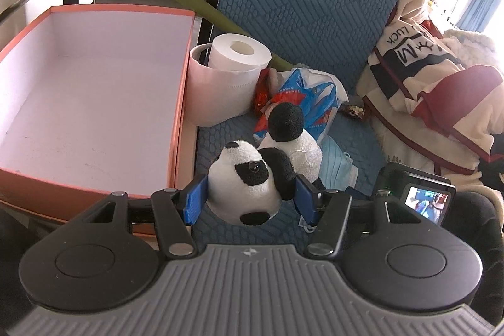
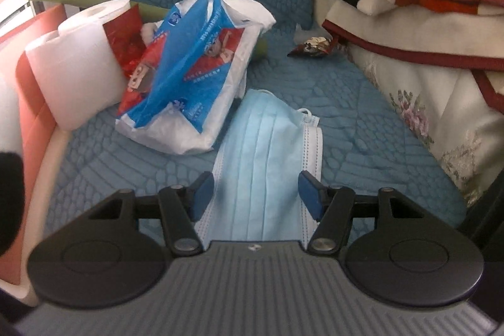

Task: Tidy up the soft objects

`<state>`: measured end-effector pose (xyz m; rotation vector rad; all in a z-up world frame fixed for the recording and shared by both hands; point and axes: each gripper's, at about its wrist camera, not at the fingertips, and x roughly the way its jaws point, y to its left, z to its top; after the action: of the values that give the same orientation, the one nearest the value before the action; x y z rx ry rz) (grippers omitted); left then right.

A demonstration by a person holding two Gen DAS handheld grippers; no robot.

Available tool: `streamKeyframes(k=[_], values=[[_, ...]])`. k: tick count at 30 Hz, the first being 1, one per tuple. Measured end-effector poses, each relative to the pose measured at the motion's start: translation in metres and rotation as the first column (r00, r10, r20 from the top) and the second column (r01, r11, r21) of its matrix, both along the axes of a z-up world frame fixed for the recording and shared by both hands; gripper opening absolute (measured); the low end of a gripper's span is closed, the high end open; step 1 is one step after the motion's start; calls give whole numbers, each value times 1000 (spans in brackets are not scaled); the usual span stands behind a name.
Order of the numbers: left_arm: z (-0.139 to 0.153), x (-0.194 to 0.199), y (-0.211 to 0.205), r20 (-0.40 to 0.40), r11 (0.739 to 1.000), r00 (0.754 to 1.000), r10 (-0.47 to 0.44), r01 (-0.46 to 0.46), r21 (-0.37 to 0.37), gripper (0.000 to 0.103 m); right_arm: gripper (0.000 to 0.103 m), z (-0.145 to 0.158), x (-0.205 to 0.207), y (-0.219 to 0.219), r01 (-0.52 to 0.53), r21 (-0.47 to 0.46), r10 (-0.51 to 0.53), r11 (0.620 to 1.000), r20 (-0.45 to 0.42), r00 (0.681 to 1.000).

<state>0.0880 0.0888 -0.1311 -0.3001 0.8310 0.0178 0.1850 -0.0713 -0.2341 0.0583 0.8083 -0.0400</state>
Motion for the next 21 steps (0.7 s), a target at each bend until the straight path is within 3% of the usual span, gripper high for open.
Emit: streamKeyframes(k=[4, 6, 8, 9, 15, 21], values=[[-1, 1, 0, -4, 1000, 1000, 1, -1, 6, 65, 50, 2, -1, 3, -13, -29, 13, 999, 9, 1000], [-1, 1, 0, -7, 1000, 1000, 2, -2, 7, 65, 26, 3, -1, 2, -14, -13, 15, 1000, 3, 1000], [-1, 1, -1, -10, 1000, 1000, 1, -1, 7, 65, 20, 4, -1, 1, -7, -3, 7, 1000, 1, 1000], [-2, 1, -1, -10, 1000, 1000, 0, 0, 8, 65, 10, 4, 0, 1, -6, -2, 6, 1000, -1, 1000], [0, 0, 0, -8, 1000, 1000, 0, 0, 18, 65, 5, 10, 0, -3, 10, 32, -10, 999, -3, 1000], [3, -1, 3, 4, 1000, 1000, 4, -4, 14, 65, 5, 35, -11, -4, -34, 66, 30, 997, 56, 998]])
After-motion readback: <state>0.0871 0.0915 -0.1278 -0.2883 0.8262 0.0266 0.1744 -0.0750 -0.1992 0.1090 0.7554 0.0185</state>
